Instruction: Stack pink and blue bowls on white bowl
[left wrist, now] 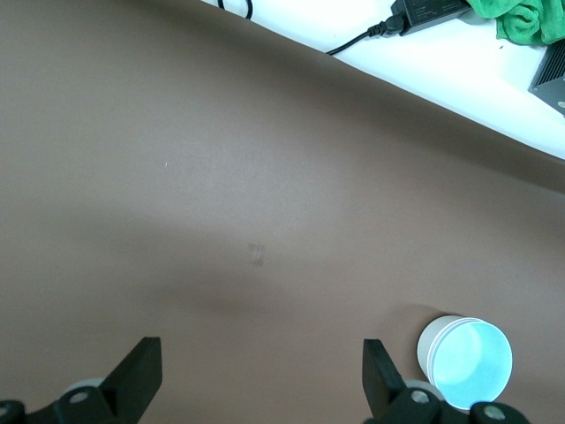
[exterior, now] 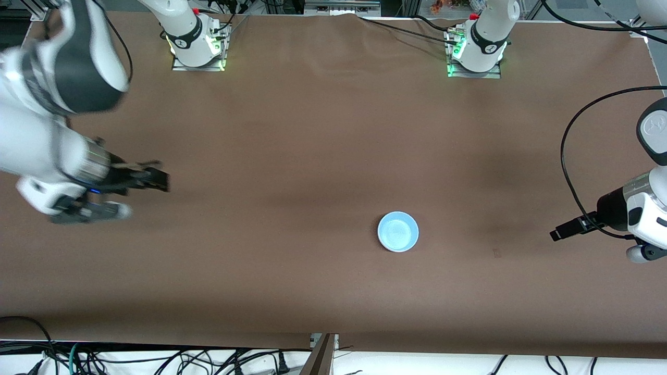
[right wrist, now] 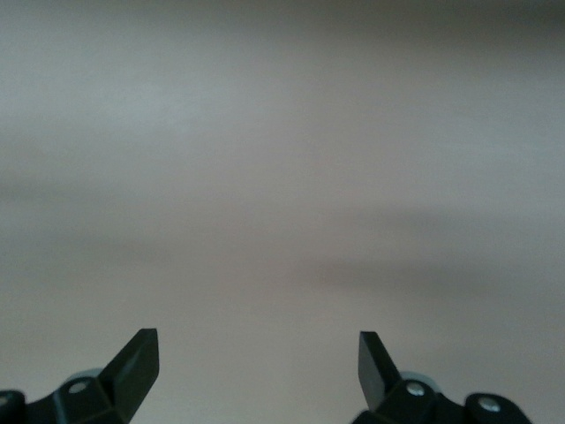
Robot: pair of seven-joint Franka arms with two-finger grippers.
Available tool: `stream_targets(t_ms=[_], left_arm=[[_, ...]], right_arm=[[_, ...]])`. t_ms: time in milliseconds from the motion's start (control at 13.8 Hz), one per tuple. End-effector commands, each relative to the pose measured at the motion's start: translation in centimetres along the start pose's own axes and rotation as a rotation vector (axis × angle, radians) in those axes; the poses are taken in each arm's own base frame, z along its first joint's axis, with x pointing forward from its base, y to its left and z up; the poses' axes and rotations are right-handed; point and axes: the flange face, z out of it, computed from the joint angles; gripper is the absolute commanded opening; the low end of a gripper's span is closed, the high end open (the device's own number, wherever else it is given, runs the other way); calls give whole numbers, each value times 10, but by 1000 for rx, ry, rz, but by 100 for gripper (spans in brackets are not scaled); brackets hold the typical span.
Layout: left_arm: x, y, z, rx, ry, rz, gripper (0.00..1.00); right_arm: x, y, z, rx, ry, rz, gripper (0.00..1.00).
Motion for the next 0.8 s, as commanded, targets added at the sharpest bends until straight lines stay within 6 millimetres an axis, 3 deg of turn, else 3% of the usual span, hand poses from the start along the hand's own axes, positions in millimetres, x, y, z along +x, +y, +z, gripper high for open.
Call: stream_targets(t_ms=[0,72,217,507,652,724], left_arm=[[1,-3,-25,25,35,32,100],[1,-5,-26,63,34,47,100],[-3,-7,-27,155,16,98,100],[-26,2,-68,220,-23,126,100],[-30,6,-121,224,-25,142,100],[-34,7,-138,226,-41,161,100]], right_arm=[[-36,38,-33,-25,33,43,100],[-42,53,-37,-29,35,67,100],[-50,63,-50,-45,51,42,100],[-66,68,-66,-124,21,5,100],[-68,67,-63,-112,-8,5,100],[-68,64,-61,-115,-19,3,100]])
